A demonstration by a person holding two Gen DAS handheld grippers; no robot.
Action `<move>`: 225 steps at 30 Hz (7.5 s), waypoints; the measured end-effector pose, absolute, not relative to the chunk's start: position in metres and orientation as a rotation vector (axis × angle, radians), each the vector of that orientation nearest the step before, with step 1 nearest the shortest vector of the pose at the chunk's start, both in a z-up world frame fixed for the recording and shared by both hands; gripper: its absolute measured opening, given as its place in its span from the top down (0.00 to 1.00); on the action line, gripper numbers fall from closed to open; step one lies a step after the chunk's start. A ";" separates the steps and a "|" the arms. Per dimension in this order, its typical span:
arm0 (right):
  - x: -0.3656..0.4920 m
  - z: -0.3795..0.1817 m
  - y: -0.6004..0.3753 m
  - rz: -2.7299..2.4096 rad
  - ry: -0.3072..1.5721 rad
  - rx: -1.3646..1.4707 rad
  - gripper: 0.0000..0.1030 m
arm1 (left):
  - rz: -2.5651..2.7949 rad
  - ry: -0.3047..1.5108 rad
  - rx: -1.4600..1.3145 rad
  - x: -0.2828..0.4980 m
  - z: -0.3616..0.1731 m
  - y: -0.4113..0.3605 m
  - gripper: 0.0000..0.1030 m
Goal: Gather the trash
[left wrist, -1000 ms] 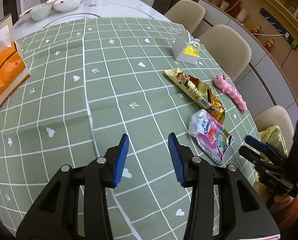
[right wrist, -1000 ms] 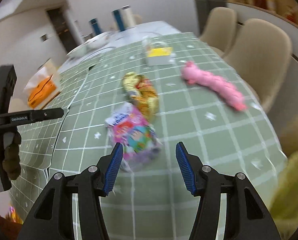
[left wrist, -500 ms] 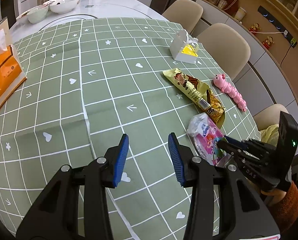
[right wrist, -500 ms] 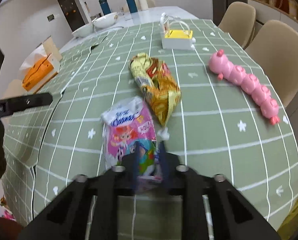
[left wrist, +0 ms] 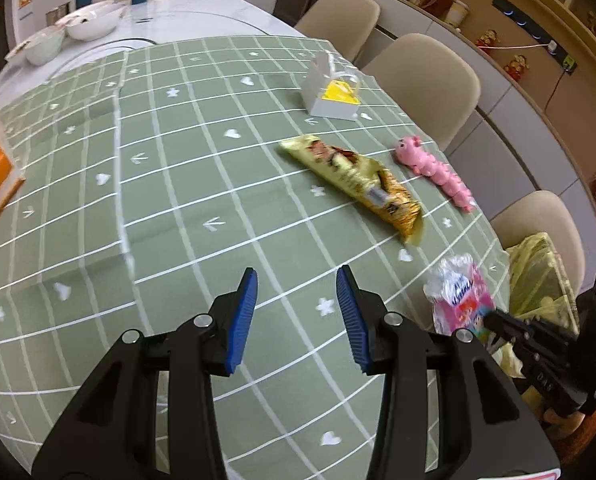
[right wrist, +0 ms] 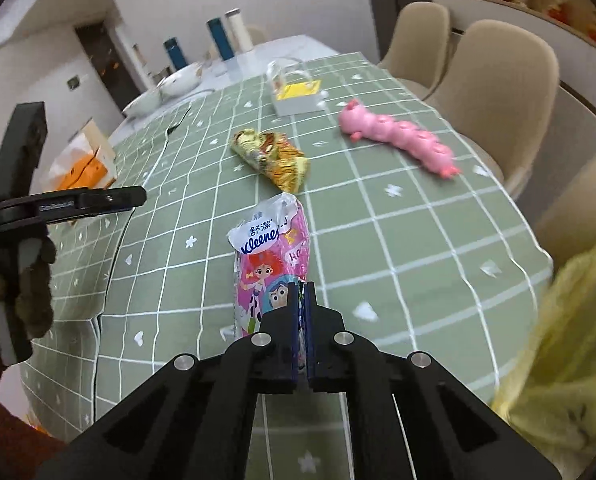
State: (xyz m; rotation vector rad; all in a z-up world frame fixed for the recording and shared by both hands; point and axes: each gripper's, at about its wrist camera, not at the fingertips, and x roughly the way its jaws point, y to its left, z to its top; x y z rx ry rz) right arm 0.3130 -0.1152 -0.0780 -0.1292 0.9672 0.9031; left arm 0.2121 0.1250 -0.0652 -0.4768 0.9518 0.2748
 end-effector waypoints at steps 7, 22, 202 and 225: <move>0.303 -0.079 -0.147 0.818 0.963 -0.071 0.95 | 0.216 0.910 -0.686 0.263 -0.074 0.140 0.59; 0.290 -0.072 -0.169 0.753 0.938 -0.038 0.95 | 0.371 1.012 -0.582 0.343 -0.105 0.121 0.80; 0.017 0.063 -0.231 0.212 0.563 0.069 0.57 | -0.055 0.586 0.031 0.024 0.058 -0.026 0.34; 0.018 0.063 -0.236 0.211 0.565 0.071 0.57 | -0.064 0.581 0.030 0.022 0.059 -0.029 0.34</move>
